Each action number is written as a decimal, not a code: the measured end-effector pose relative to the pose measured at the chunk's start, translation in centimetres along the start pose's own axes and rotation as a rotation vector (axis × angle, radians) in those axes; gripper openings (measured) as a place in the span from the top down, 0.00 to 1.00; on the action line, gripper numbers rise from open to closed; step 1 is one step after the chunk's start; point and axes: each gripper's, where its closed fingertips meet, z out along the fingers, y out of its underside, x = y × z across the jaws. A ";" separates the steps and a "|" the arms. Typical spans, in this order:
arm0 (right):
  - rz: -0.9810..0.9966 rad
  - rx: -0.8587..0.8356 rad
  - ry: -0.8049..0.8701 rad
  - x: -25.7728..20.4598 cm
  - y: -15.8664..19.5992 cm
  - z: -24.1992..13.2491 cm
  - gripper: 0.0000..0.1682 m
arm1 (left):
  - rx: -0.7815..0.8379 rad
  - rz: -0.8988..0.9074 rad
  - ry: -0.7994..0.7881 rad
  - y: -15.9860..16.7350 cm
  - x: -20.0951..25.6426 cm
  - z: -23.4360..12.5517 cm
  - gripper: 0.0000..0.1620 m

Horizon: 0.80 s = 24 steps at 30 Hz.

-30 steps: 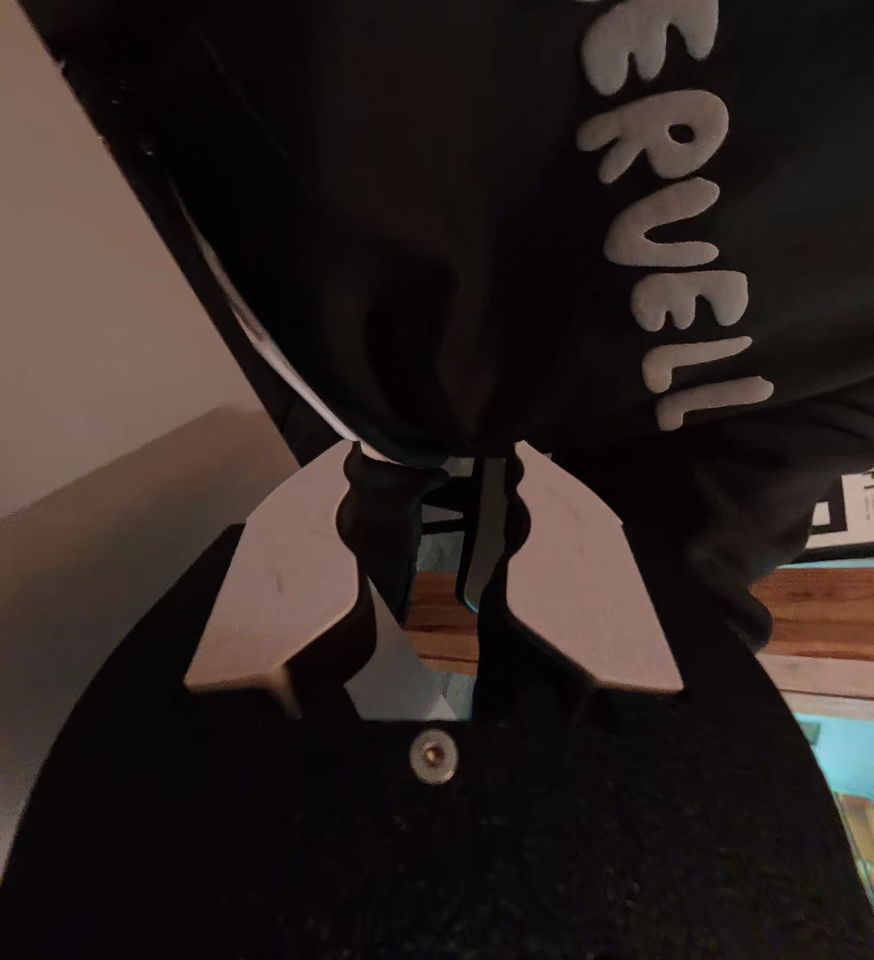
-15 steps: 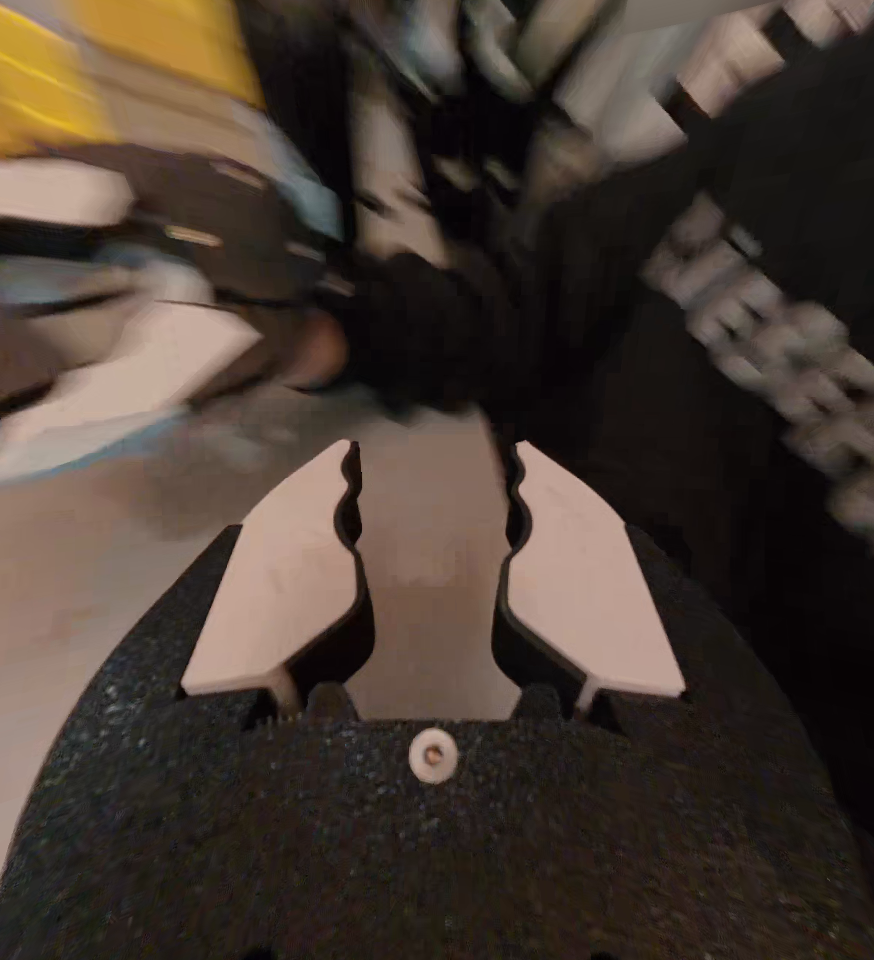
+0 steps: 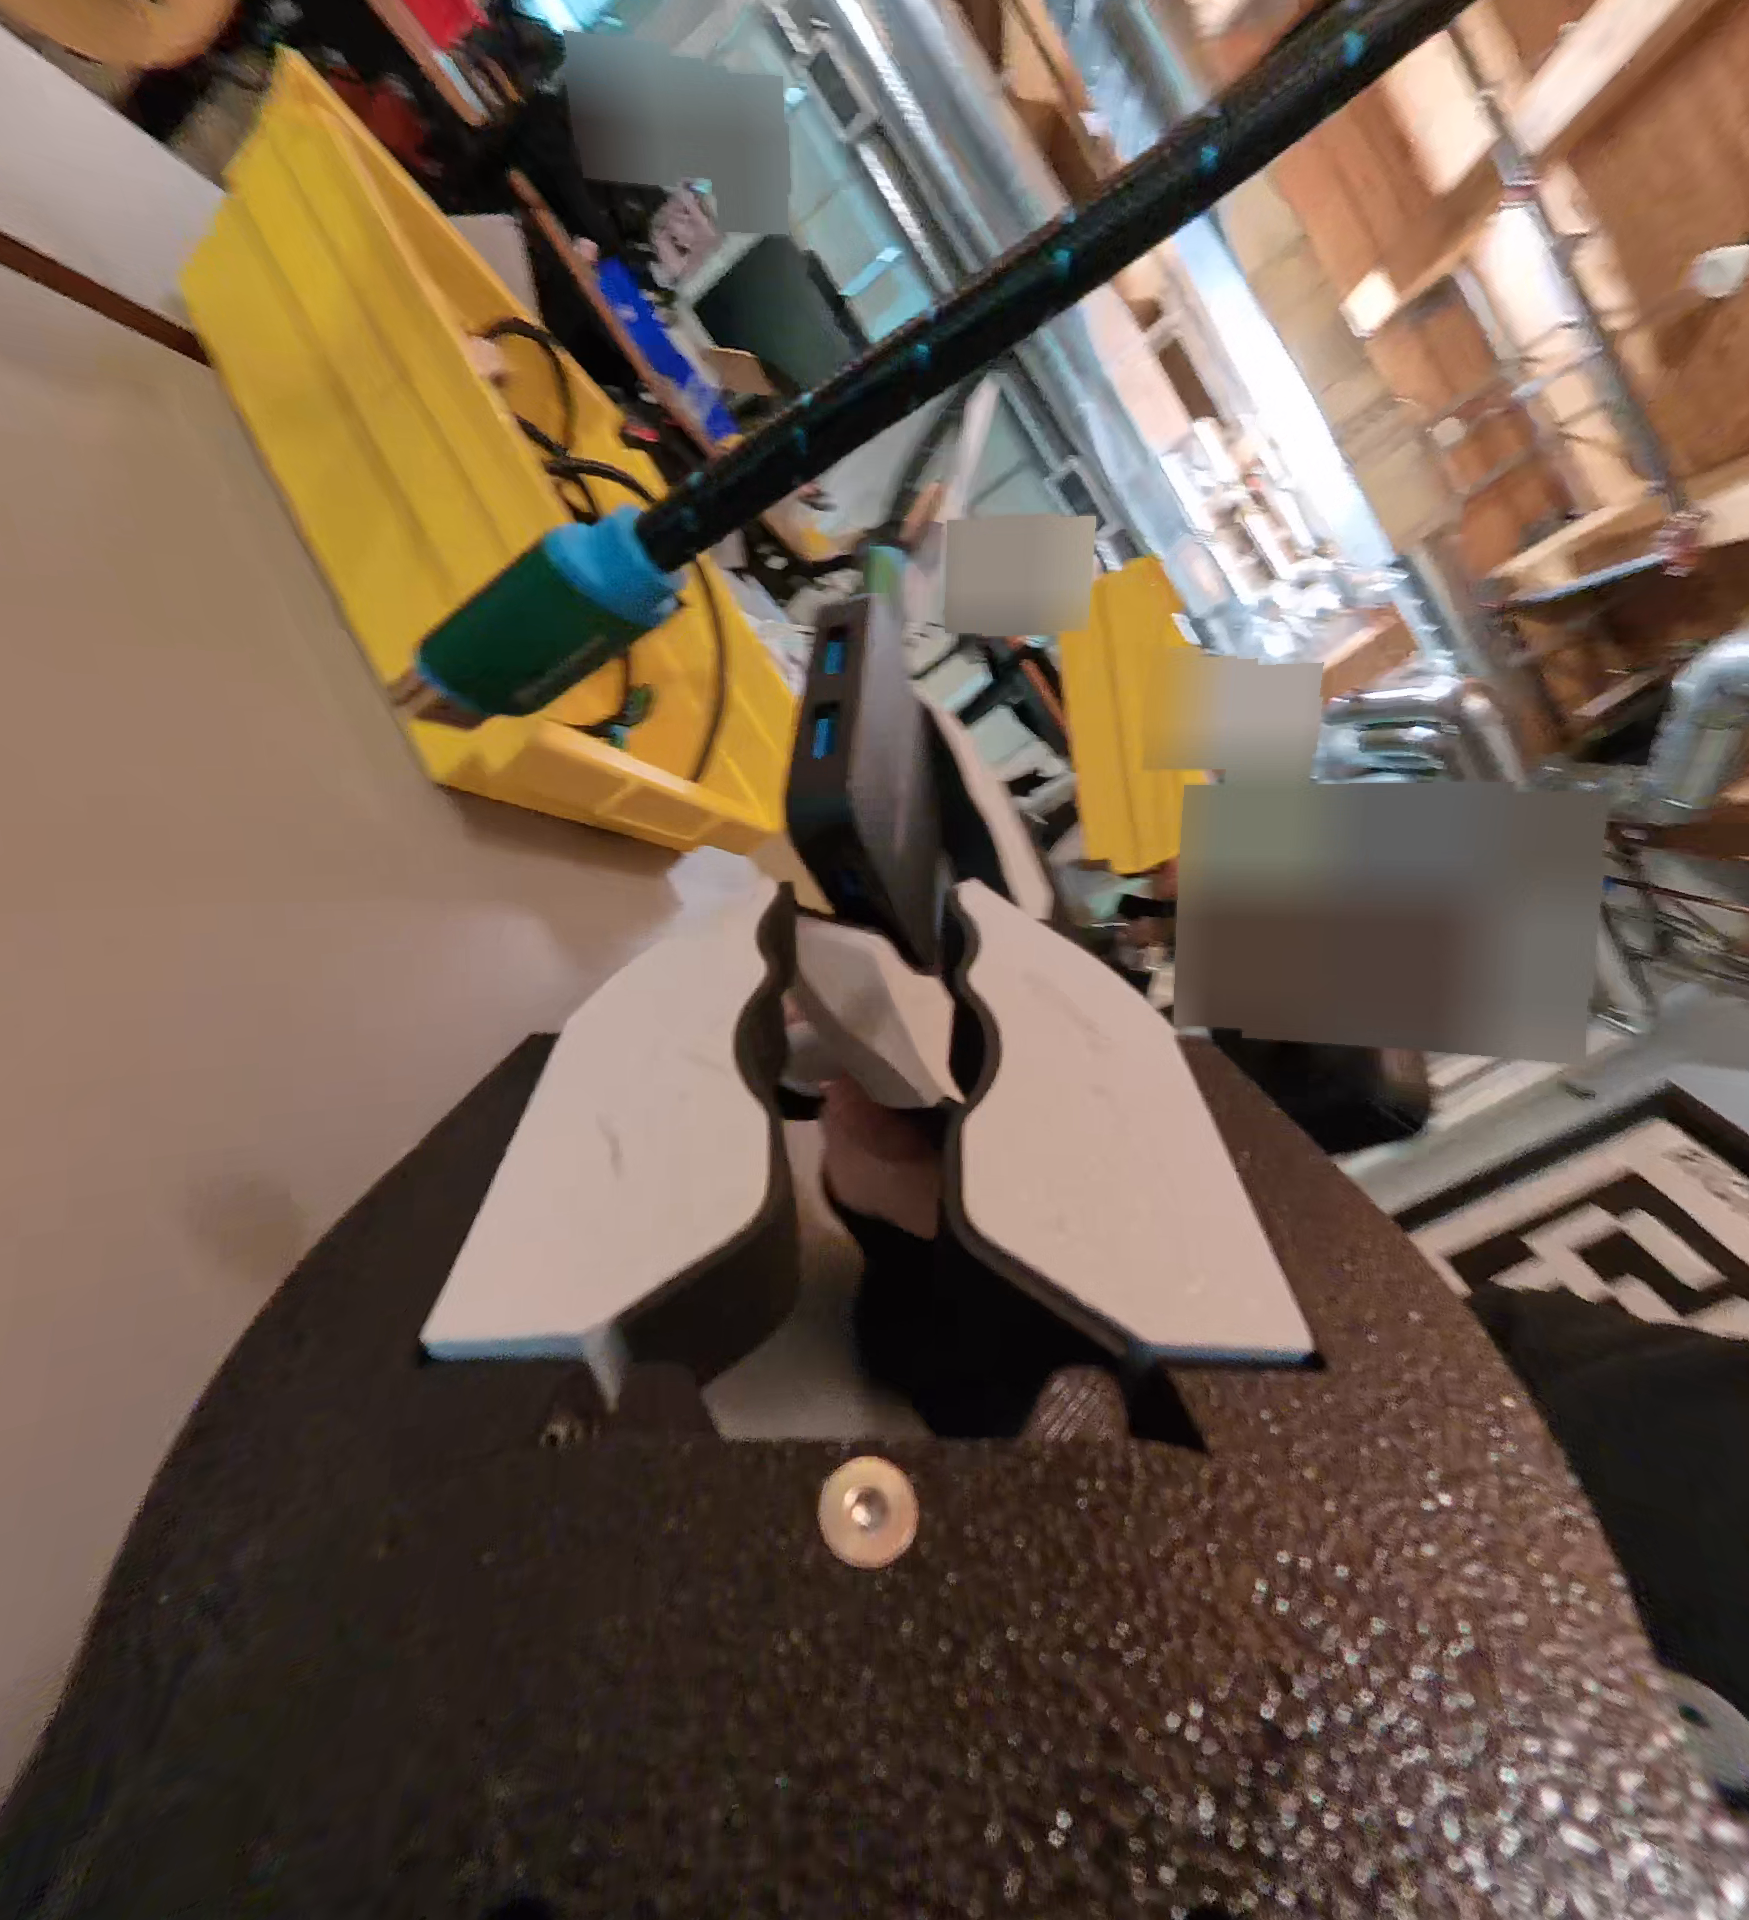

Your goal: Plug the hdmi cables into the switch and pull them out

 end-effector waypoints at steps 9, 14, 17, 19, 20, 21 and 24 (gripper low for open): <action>-0.025 0.081 -0.019 -1.7 -0.6 -0.4 0.55 | -0.058 0.303 -0.152 0.7 -0.1 1.7 0.80; 0.066 0.030 -0.158 -3.0 1.4 0.1 0.57 | -0.114 0.578 -0.282 0.5 -0.6 1.2 0.91; -0.052 0.031 -0.201 -3.7 1.7 0.2 0.56 | -0.148 0.610 -0.322 -0.1 -1.3 0.6 0.91; -0.184 0.050 -0.232 -4.1 1.3 -0.1 0.55 | -0.142 0.581 -0.361 -1.1 -2.3 -0.3 0.91; -0.262 0.063 -0.240 -4.3 1.0 -0.3 0.54 | -0.136 0.550 -0.354 -1.4 -2.6 -0.7 0.91; -0.346 0.065 -0.236 -4.1 0.7 -0.4 0.53 | -0.140 0.508 -0.334 -1.6 -2.8 -1.1 0.91; -0.492 0.085 -0.264 -3.3 -0.5 -0.8 0.50 | -0.194 0.346 -0.202 -1.4 -3.3 -2.2 0.91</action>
